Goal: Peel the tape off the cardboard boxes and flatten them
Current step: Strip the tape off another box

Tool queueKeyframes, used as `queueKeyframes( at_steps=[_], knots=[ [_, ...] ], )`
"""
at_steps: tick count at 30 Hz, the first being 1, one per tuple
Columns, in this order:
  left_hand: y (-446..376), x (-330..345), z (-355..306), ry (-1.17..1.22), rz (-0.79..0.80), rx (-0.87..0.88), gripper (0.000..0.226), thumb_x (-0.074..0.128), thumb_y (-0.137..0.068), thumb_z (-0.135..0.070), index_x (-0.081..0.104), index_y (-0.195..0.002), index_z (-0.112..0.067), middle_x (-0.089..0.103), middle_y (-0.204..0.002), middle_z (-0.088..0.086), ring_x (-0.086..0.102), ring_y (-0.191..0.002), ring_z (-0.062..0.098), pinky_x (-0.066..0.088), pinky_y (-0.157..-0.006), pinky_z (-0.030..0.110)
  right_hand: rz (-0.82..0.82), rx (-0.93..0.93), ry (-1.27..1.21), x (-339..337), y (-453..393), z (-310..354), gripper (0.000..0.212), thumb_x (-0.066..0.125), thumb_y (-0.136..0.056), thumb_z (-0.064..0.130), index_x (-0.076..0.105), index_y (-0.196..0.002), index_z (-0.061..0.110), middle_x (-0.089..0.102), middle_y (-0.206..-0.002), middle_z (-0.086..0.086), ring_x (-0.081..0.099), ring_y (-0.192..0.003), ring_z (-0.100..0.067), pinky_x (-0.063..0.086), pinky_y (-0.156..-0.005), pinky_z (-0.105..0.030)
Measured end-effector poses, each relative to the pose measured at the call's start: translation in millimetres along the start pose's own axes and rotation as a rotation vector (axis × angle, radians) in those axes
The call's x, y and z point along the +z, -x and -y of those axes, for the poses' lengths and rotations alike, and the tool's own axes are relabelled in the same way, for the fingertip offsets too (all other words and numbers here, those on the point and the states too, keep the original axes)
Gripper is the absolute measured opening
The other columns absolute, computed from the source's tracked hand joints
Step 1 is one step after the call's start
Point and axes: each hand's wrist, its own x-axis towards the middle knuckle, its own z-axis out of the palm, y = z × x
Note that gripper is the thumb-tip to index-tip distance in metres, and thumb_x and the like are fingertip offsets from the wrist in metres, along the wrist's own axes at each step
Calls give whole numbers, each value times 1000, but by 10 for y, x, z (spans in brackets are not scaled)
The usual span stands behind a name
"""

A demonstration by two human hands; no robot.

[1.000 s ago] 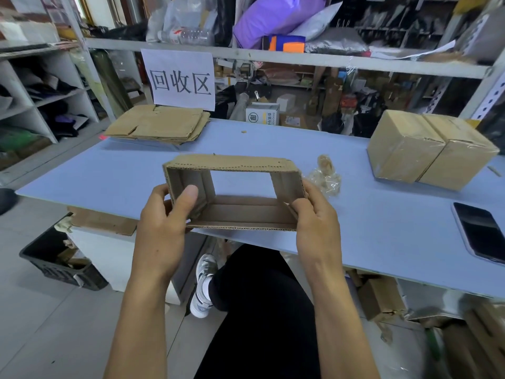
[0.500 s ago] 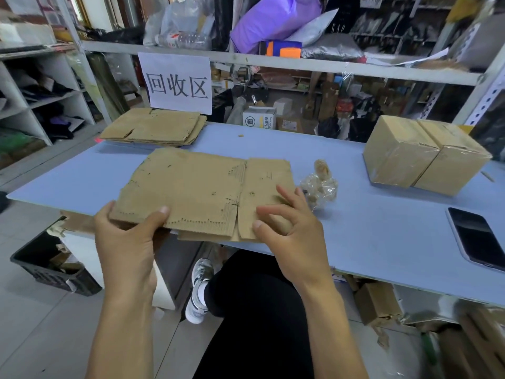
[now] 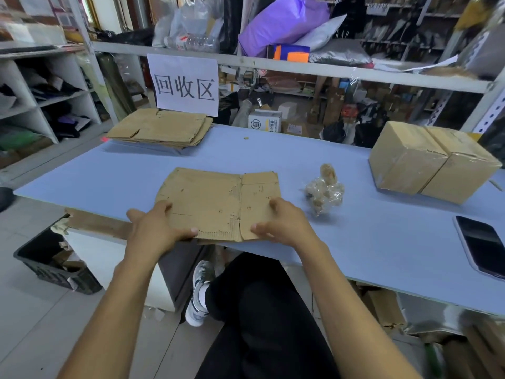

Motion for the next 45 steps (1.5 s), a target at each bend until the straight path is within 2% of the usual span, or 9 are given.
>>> queueKeyframes(
  at_steps=[7,10,20,27,32,35,38,41,45],
  knots=[
    [-627,-358,65,-355,127,128,140,70,-22,-74,27,-151,-42,51,-137,15,53,-116,33,51,-94,45,87,-208,17,-45,-276,82,73,75,-73,42,45,-137,22,47,-128,3,63,-99,-26,58,-78,-46],
    [-901,-508,80,-351,14,189,131,79,-32,-72,27,-149,-47,48,-126,18,54,-106,37,52,-90,50,83,-250,17,-85,-492,223,78,77,-85,19,32,-149,21,42,-132,4,64,-78,-24,50,-56,-29],
    [-1599,-917,-10,-98,-226,330,73,92,-67,-24,40,-118,-28,33,-133,13,48,-95,31,46,-84,43,-62,-246,-146,53,-1415,857,64,79,-84,12,47,-139,21,44,-134,3,63,-65,-19,43,-53,-20],
    [-2390,-1074,88,77,-250,327,61,90,-71,-20,56,-122,-21,32,-133,10,45,-119,26,33,-99,25,-137,-353,-247,369,-2153,1088,47,78,-81,7,58,-122,21,48,-128,7,63,-84,-25,44,-54,-15],
    [-3117,-1133,118,137,-450,330,37,85,-79,-16,68,-111,-12,30,-148,14,34,-132,12,29,-100,16,-215,-446,-265,695,-2838,1367,45,78,-84,15,62,-126,11,48,-133,3,60,-114,-32,55,-90,-43],
    [-3596,-1053,191,130,-479,267,34,78,-85,-19,69,-116,-11,36,-148,20,28,-143,20,29,-110,25,-237,-469,-109,927,-3135,1440,36,69,-94,28,63,-126,11,51,-135,-2,54,-112,-17,44,-94,-28],
    [-3889,-727,323,53,-370,226,46,71,-92,-31,62,-130,-7,39,-147,22,31,-140,31,29,-111,32,-113,-536,156,1321,-3341,1279,30,63,-95,32,56,-122,19,46,-136,-1,44,-124,-36,38,-105,-37],
    [-4001,-374,486,-9,-355,191,66,59,-97,-45,36,-154,-21,11,-164,17,11,-151,31,22,-118,41,-86,-532,304,1565,-3458,1104,56,54,-101,34,32,-153,26,14,-167,-4,16,-146,-41,18,-119,-42],
    [-4065,-283,576,-118,-404,223,65,46,-101,-51,24,-158,-28,0,-166,15,-3,-153,33,16,-121,51,-120,-563,358,1544,-3512,1089,64,52,-102,33,22,-158,26,0,-170,-4,7,-151,-34,11,-121,-42]
  ],
)
